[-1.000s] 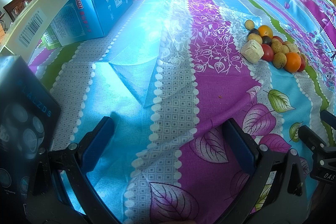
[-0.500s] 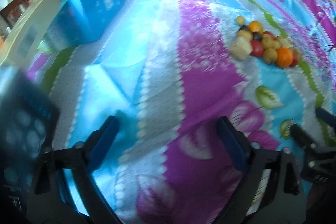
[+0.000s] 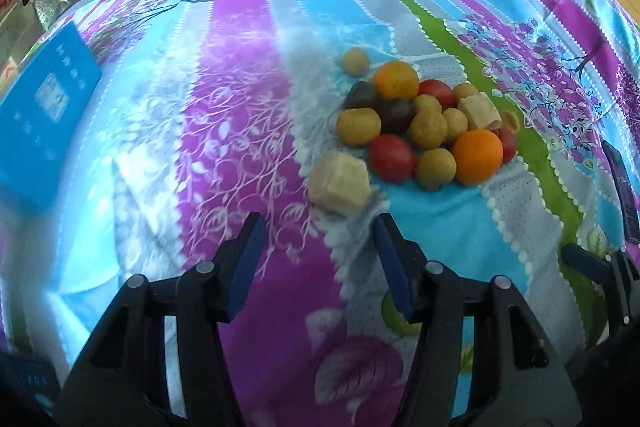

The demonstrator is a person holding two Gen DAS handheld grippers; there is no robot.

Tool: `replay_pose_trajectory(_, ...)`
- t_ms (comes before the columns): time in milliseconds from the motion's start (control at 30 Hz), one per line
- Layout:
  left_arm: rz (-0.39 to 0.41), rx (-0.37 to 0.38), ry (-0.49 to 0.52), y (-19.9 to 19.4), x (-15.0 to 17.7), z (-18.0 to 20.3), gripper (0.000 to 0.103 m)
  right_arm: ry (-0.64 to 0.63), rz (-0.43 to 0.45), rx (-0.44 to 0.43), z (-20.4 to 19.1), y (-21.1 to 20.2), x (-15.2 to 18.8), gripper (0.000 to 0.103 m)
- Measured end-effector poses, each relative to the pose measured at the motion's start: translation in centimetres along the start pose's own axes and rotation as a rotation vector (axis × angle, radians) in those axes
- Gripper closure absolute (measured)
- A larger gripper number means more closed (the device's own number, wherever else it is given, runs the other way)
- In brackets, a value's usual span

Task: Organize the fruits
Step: 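Move the left tool to the pale cube and close its fingers on it, then lift the pale cube with the left tool while the right tool grasps a yellow plum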

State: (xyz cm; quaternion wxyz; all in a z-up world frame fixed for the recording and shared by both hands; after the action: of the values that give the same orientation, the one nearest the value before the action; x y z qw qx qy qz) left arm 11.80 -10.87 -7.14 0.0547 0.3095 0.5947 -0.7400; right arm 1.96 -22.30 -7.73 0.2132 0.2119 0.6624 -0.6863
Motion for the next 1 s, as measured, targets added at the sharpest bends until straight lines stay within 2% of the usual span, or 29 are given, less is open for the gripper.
replay_pose_trajectory(100, 0.020, 0.012, -0.009, 0.1, -0.4, -0.1, 0.046, -0.001, 0.000, 0.001, 0.0, 0.0, 0.0, 0.000)
replay_pose_trajectory(200, 0.035, 0.024, -0.018, 0.0, -0.7, -0.2, 0.061, -0.002, -0.001, 0.003, 0.0, -0.1, -0.1, 0.000)
replay_pose_trajectory(233, 0.039, 0.034, -0.017, 0.0, -0.8, -0.1, 0.072, -0.002, -0.004, 0.000, 0.0, -0.1, -0.1, 0.000)
replay_pose_trajectory(267, 0.039, 0.051, -0.019, 0.0, -0.8, 0.0, 0.077, 0.001, -0.007, -0.007, 0.0, -0.1, -0.1, 0.000)
replay_pose_trajectory(333, 0.036, 0.051, -0.020, -0.2, -0.9, 0.1, 0.077, 0.012, -0.016, -0.011, 0.3, -0.5, -0.1, 0.001)
replay_pose_trajectory(467, 0.059, 0.026, -0.001, -2.0, -0.5, -0.1, 0.077, 0.064, -0.001, -0.042, 1.6, -2.1, -1.0, 0.033)
replay_pose_trajectory(533, 0.064, 0.024, -0.022, -2.7, 0.1, -0.6, 0.077, 0.093, 0.023, -0.102, 2.1, -3.0, -2.4, 0.036)
replay_pose_trajectory(600, 0.060, 0.026, -0.054, -3.1, 0.9, -1.2, 0.077, 0.090, 0.036, -0.142, 2.3, -3.1, -4.0, 0.052)
replay_pose_trajectory(633, 0.059, 0.029, -0.069, -3.3, 1.3, -1.4, 0.077, 0.083, 0.030, -0.150, 2.4, -2.7, -4.6, 0.055)
replay_pose_trajectory(667, 0.057, 0.030, -0.077, -3.4, 1.6, -1.5, 0.077, 0.081, 0.024, -0.153, 2.7, -2.1, -5.2, 0.068)
replay_pose_trajectory(700, 0.054, 0.031, -0.080, -3.5, 1.9, -1.5, 0.077, 0.092, 0.010, -0.162, 3.1, -1.3, -5.8, 0.072)
replay_pose_trajectory(867, 0.054, 0.039, -0.079, -4.2, 2.8, -1.3, 0.077, 0.130, -0.014, -0.134, 5.9, 1.4, -7.8, 0.073)
replay_pose_trajectory(1000, 0.060, 0.056, -0.093, -4.2, 2.7, -1.2, 0.077, 0.208, -0.021, -0.216, 6.8, 2.3, -9.4, 0.072)
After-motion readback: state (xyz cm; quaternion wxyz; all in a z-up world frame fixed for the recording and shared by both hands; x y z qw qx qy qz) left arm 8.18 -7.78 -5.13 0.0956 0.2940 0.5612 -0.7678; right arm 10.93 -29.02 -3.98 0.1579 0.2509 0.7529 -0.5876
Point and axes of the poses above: each gripper's, at about its wrist camera, not at the fingertips, and y roughly the way its jaws point, z to its right, x to its underside, the point moved 10 cm from there along y, roughly the way its jaws point, and after that the axes turned 4 degrees about x, right-handed, at the moved point
